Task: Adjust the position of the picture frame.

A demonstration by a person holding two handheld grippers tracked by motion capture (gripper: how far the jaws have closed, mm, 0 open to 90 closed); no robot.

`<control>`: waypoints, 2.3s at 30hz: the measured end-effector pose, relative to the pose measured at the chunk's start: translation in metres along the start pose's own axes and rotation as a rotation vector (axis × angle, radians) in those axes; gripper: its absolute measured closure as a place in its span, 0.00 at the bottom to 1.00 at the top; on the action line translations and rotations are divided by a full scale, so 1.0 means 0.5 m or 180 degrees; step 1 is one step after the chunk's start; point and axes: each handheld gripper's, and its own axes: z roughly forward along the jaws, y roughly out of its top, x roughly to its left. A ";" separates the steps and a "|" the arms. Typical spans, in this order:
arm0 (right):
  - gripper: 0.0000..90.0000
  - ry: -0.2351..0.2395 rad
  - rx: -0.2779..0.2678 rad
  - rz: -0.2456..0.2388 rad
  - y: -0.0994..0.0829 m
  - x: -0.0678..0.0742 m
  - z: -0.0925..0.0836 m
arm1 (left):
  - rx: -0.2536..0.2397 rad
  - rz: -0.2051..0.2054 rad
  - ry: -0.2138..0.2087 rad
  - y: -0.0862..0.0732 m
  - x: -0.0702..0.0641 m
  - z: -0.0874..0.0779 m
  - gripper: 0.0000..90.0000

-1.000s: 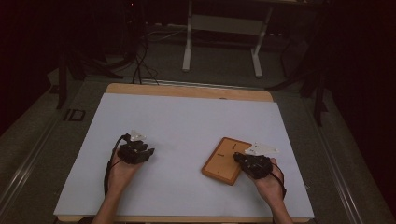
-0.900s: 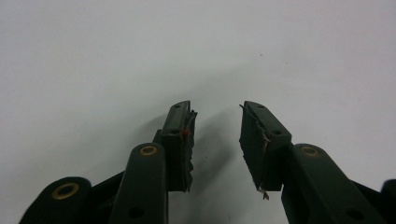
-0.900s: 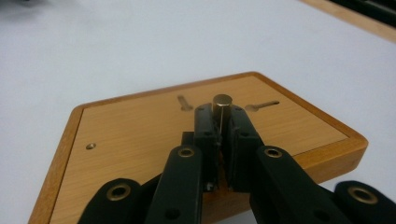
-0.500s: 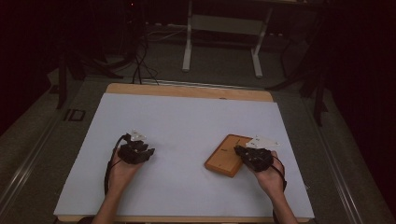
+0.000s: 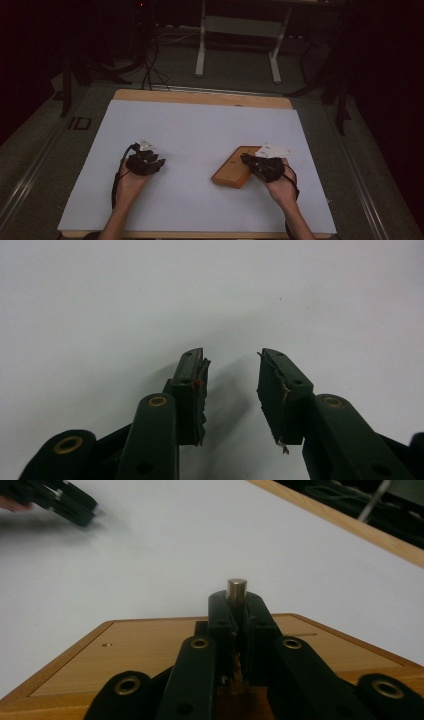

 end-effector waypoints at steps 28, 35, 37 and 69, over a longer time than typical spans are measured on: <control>0.95 0.0951 -0.0125 -0.0408 0.038 0.126 0.086 | -0.0026 -0.0038 0.0015 -0.001 0.008 -0.001 0.70; 0.94 0.0758 0.0029 -0.0271 -0.004 0.084 0.084 | -0.0020 -0.0043 0.0022 -0.001 0.006 0.001 0.69; 0.94 0.0677 0.0063 -0.0230 -0.012 0.071 0.084 | -0.0017 -0.0042 0.0023 -0.001 0.006 0.001 0.69; 0.92 -0.0436 0.0205 0.0992 -0.063 -0.024 0.129 | 0.0047 0.0014 0.0018 0.000 -0.001 0.009 0.69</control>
